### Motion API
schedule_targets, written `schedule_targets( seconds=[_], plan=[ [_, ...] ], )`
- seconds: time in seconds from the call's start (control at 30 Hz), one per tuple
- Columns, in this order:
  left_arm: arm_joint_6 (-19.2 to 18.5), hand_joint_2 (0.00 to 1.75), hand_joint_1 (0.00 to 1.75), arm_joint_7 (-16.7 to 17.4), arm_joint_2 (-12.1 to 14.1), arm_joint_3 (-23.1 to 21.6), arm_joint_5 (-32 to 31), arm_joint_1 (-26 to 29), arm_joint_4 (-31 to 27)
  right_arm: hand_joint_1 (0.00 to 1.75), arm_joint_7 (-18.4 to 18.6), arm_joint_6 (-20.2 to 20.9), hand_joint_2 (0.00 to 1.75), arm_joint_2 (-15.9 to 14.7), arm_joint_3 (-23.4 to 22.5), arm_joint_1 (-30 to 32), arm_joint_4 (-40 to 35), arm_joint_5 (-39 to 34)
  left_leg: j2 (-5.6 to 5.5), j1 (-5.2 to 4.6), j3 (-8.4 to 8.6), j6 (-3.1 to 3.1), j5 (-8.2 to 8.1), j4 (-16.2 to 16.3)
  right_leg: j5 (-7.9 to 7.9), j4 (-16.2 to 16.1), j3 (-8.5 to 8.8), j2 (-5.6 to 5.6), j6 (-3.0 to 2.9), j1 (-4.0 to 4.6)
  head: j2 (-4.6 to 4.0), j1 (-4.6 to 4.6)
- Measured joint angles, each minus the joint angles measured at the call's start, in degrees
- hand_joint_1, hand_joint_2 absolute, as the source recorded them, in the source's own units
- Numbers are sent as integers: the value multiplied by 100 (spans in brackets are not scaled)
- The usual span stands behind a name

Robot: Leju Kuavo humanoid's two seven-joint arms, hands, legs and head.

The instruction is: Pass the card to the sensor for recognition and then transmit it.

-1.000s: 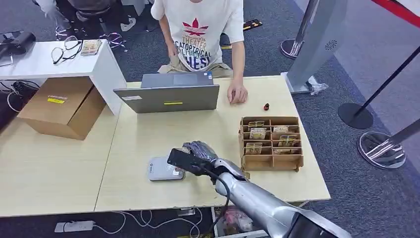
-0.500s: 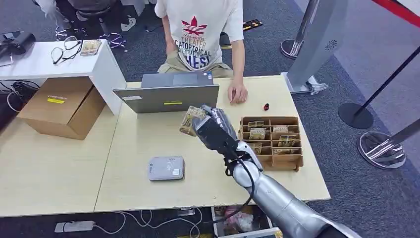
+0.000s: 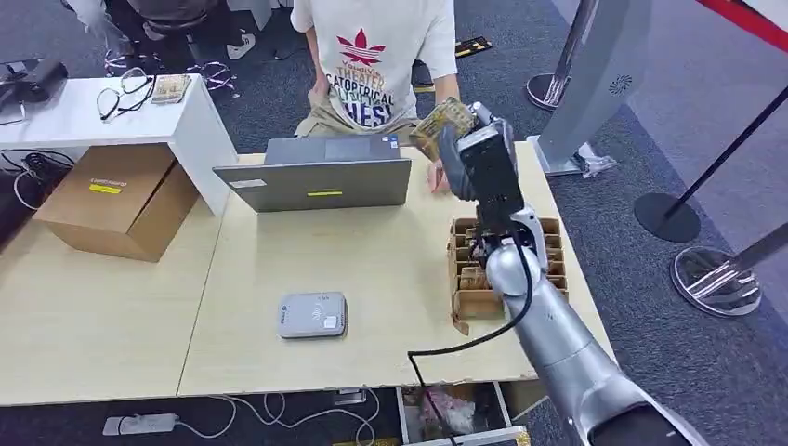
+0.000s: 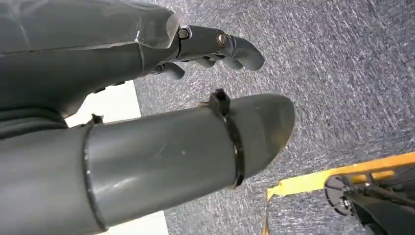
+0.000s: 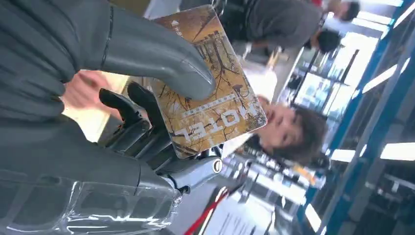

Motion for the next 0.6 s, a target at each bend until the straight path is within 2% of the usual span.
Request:
schedule_targets(
  seconds=[0.3,0.6],
  plan=[
    [-26,0,0,2,0,0,-92,-14,0,175,168,28,175,31,-486,-824,1169,308,0,0,0,1,3,0,2,1,0,0,0,0,0,0],
    [-24,0,0,2,0,-2,-129,-20,0,175,293,26,175,52,-652,-1127,1861,536,-1,0,-1,1,3,0,2,0,-1,-1,1,0,0,-2]
  ],
)
